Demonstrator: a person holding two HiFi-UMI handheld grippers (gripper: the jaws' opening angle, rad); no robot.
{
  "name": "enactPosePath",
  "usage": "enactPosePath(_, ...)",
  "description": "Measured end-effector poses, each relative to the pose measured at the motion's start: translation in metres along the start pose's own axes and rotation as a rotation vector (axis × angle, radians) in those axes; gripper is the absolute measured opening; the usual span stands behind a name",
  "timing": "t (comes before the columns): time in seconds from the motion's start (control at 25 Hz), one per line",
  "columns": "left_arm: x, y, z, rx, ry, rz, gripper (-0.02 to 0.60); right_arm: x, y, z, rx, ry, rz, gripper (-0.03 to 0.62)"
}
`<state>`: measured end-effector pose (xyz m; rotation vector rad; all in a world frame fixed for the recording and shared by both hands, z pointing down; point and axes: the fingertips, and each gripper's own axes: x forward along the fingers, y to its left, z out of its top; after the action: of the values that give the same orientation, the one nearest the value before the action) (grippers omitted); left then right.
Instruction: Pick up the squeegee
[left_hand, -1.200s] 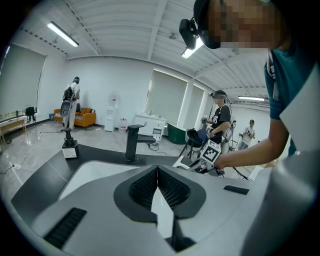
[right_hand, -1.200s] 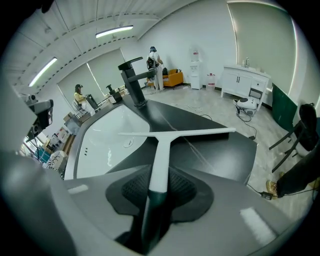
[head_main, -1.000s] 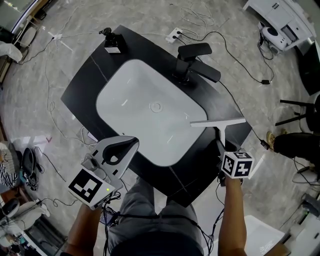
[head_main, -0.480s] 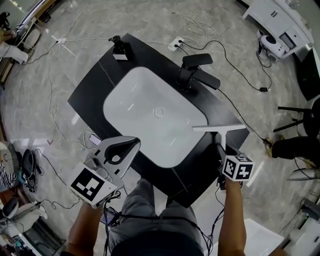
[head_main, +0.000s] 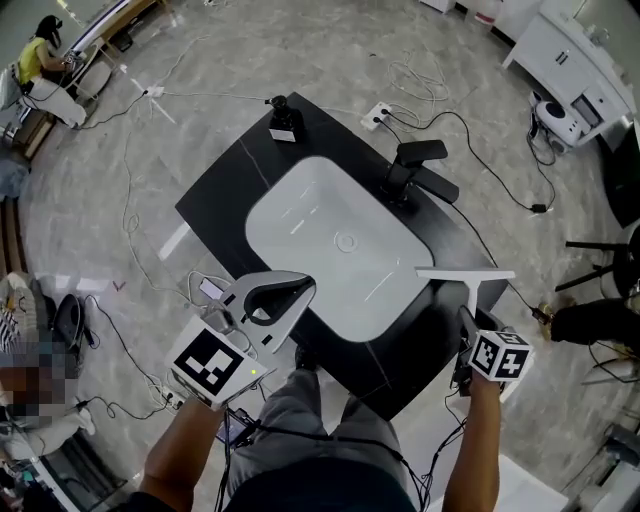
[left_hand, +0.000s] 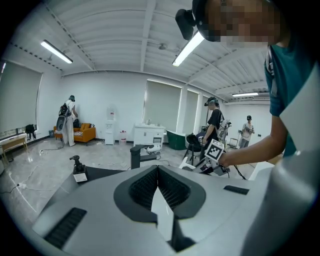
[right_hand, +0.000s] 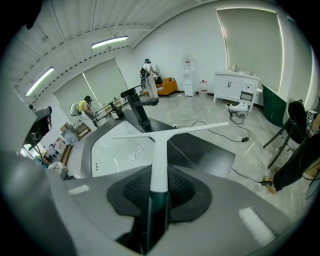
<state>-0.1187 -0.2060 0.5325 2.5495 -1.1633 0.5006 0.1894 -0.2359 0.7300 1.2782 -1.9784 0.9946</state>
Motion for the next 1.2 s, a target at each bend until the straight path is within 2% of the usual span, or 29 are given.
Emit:
enactPosePath(0.76,-0.063,-0.027,0.084,0.114,-0.110,-0.009,0.006,-0.151,0.060,0.085,-0.058,-0.275,0.064,0.097)
enactPosePath(1.2,-0.089,-0.047,0.113,0.155,-0.146,-0.030,0.006,-0.245,0.089,0.118,-0.102,-0.441,0.065,0.097)
